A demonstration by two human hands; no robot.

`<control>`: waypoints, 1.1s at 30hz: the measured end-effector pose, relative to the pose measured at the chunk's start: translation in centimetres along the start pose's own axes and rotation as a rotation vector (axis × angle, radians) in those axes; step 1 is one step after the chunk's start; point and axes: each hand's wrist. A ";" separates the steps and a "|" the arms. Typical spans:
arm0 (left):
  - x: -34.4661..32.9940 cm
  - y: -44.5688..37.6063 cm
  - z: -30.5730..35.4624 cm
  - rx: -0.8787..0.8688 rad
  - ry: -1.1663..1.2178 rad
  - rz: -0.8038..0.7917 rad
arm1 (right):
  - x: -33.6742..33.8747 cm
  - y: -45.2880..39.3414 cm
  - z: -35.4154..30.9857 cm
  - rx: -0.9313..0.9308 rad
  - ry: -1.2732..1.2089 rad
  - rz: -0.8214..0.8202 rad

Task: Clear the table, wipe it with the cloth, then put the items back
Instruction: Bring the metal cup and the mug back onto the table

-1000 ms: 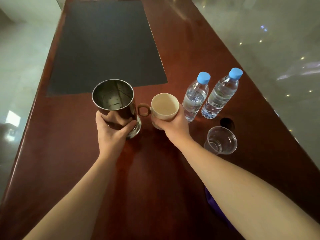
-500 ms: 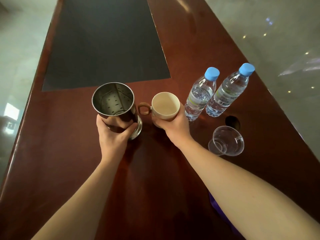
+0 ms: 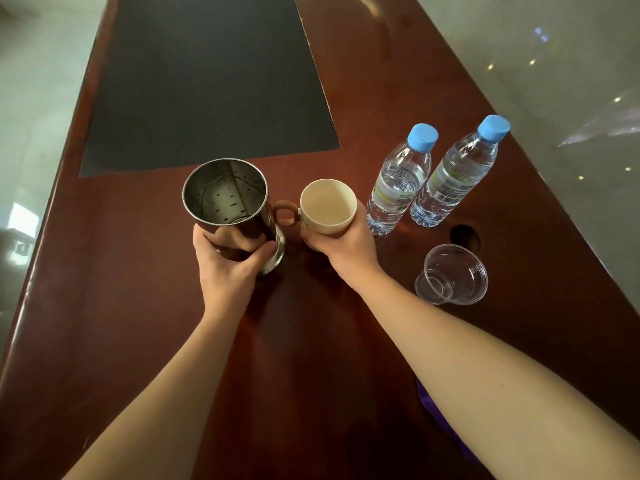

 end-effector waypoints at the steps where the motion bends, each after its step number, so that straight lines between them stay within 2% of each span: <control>1: 0.0 0.0 0.0 0.000 -0.001 -0.001 | 0.0 0.0 0.0 -0.004 -0.005 -0.010; 8: 0.4 0.1 0.4 -0.033 0.027 -0.037 | 0.2 0.0 -0.8 -0.031 -0.004 -0.053; 13: 1.7 0.0 0.6 -0.061 0.018 -0.113 | 1.2 0.4 -2.2 -0.116 0.158 -0.124; 19: 3.4 0.7 2.2 -0.149 -0.109 -0.142 | 3.1 2.2 -3.9 -0.121 0.285 -0.103; 26: 5.9 4.1 3.9 -0.102 -0.476 -0.047 | 5.3 5.1 -6.4 -0.107 0.379 -0.094; 33: 7.2 8.9 7.8 -0.265 -0.725 -0.008 | 9.0 8.7 -8.2 0.134 0.527 -0.158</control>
Point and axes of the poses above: each hand's wrist, its own y-axis away from the middle knuckle, its own x-axis out of the back of the hand, z = x × y, and after that the axes turned 4 degrees about z, right-handed
